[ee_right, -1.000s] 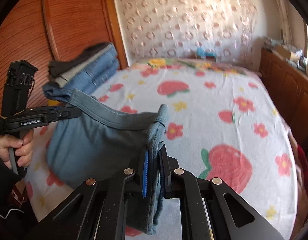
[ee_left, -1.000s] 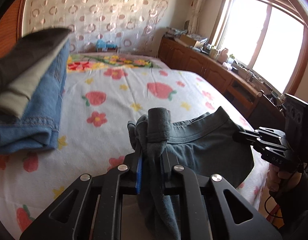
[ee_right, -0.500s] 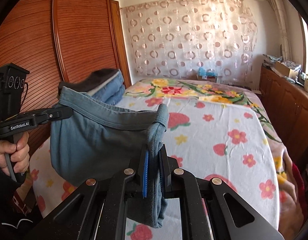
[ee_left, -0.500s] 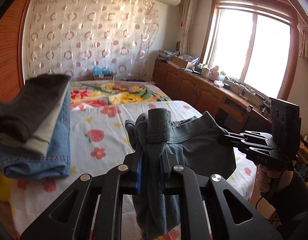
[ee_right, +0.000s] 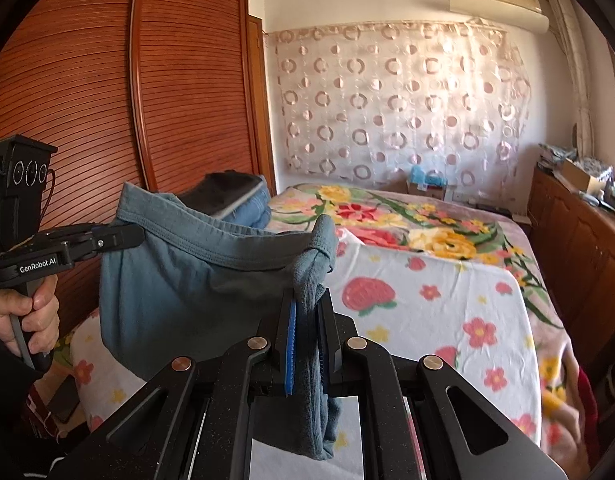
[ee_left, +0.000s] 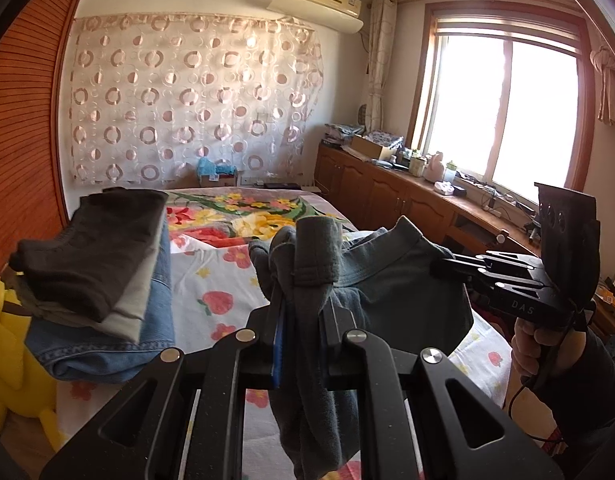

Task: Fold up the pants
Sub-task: 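Carry the folded shorts with both grippers toward the clothes pile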

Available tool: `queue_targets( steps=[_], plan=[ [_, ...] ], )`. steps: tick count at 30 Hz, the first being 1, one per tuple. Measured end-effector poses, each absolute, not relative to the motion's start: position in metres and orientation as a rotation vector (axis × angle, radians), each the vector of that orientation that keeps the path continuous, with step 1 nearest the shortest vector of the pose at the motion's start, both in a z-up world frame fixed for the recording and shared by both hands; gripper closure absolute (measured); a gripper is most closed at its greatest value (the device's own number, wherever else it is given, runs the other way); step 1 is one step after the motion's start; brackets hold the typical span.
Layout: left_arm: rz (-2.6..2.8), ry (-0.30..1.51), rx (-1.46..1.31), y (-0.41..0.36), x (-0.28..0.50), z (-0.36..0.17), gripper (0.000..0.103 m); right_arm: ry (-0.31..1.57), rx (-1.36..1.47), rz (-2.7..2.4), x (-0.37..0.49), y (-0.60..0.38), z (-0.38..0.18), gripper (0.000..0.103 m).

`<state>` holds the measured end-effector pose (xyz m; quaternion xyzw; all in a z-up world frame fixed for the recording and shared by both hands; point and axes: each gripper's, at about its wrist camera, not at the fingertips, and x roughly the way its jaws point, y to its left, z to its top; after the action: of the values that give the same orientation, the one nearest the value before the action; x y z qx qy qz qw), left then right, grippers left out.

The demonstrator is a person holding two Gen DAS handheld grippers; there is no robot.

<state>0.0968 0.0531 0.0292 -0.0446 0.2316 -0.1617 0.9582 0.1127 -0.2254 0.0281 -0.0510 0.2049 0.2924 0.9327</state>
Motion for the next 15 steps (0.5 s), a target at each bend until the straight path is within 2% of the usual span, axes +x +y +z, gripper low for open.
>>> queue_targets(
  steps=[15],
  plan=[
    [-0.212,0.423,-0.098,0.114,0.122,0.048,0.089,0.386,-0.192,0.677,0.186,-0.173,0.049,0.094]
  ],
)
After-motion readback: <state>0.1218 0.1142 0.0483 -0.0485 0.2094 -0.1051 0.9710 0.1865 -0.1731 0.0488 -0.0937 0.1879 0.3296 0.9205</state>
